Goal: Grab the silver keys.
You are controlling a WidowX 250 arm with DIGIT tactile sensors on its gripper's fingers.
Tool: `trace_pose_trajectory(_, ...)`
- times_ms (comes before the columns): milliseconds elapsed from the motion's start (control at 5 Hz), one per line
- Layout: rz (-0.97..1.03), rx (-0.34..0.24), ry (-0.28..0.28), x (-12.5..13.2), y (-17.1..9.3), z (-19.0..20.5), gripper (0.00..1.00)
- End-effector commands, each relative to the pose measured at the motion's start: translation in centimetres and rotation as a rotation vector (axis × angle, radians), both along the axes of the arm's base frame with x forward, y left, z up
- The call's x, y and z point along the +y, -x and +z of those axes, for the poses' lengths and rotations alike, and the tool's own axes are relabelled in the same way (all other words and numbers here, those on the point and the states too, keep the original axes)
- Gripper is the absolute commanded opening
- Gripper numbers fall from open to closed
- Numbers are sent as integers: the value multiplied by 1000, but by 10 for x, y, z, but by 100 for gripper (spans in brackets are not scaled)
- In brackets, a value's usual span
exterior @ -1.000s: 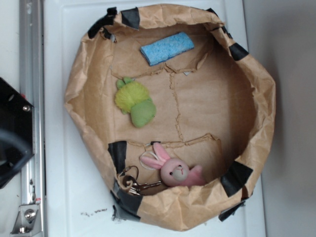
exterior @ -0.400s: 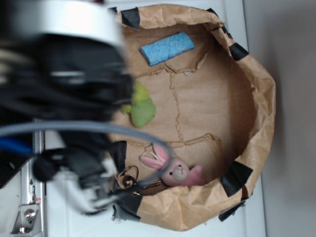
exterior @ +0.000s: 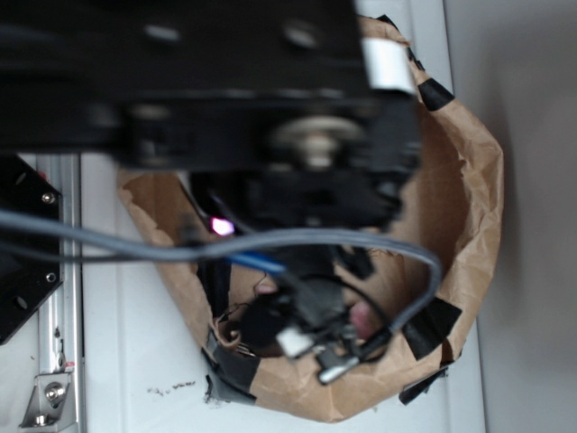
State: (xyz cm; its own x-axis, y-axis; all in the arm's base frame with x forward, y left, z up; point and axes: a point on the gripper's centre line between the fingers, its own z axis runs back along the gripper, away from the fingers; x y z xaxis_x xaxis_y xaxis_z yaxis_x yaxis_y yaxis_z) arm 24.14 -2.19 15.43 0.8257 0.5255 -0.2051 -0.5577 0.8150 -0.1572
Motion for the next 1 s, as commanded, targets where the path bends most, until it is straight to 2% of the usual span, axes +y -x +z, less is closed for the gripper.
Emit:
trace_pose_trajectory(0,119,-89,20,14,-12,-18,100)
trace_pose_trajectory(200,145,-82,41,42,-2,-28,100)
trace_pose_trajectory(400,144,-85,23,55,7,-41,100)
trace_pose_trajectory(800,144,-85,23,55,7,-41,100)
